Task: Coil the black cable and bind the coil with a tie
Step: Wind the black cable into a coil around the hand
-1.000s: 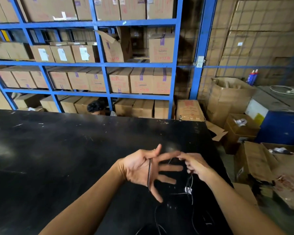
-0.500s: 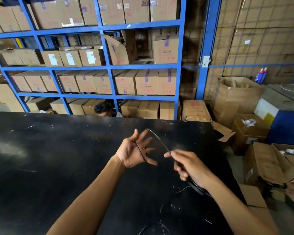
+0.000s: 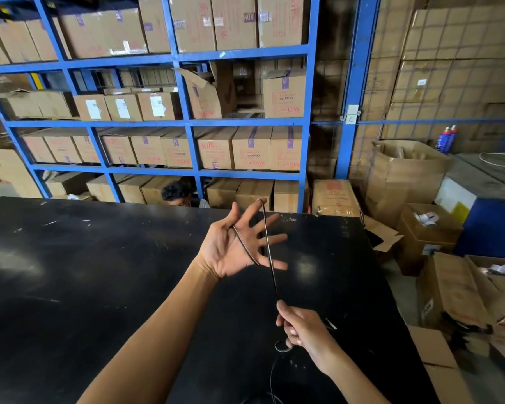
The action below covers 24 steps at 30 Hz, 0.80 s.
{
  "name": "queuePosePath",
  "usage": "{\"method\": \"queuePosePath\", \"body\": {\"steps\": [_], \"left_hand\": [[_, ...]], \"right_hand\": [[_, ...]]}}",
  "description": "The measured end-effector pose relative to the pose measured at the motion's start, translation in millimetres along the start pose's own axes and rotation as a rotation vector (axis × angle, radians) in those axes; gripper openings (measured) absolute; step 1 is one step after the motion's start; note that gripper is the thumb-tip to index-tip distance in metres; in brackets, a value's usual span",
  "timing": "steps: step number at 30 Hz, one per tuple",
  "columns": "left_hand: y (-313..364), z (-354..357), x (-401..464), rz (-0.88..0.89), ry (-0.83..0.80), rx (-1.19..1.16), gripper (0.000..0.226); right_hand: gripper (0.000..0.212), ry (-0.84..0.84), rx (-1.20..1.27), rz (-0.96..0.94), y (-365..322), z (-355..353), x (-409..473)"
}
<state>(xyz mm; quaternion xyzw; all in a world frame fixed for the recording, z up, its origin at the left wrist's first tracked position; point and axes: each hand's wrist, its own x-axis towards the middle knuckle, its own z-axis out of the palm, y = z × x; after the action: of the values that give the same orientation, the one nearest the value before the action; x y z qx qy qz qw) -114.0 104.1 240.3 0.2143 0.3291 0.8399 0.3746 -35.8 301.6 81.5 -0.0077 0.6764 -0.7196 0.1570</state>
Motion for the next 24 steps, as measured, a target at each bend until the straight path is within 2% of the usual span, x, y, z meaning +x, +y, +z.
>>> {"method": "queuePosePath", "body": {"steps": [3,6,9,11,14,17,21,24], "left_hand": [[-5.0,6.3,-9.3,-0.124,-0.079,0.051,0.06],[-15.5,10.5,-24.2,-0.294,-0.135,0.094,0.061],[-29.0,9.7,-39.1,-0.472,-0.177,0.222,0.062],[-37.0,6.4,-45.3,-0.591,-0.149,0.296,0.062],[-42.2,-1.8,-50.3,-0.729,-0.027,0.388,0.06],[-41.1,-13.8,-53.9,-0.717,0.124,0.442,0.054],[-32.3,-26.8,-54.8,-0.464,0.336,0.345,0.053],[-20.3,-29.9,-53.5,-0.256,0.336,0.264,0.053]], "right_hand": [[0.041,0.051,-0.202,-0.11,-7.8,-16.9,10.8],[0.022,0.093,-0.643,-0.31,-31.6,-38.7,23.4],[0.031,0.068,-1.042,-0.411,-69.1,-58.1,33.6],[0.042,0.074,-1.21,-0.43,-96.7,-64.7,37.2],[0.04,0.029,-1.189,-0.489,-127.1,-62.3,37.3],[0.026,-0.005,-1.079,-0.545,-137.9,-45.8,30.4],[0.022,0.001,-0.936,-0.599,-124.3,-20.7,13.1],[0.023,0.037,-0.725,-0.562,-100.6,-7.9,1.8]]}}
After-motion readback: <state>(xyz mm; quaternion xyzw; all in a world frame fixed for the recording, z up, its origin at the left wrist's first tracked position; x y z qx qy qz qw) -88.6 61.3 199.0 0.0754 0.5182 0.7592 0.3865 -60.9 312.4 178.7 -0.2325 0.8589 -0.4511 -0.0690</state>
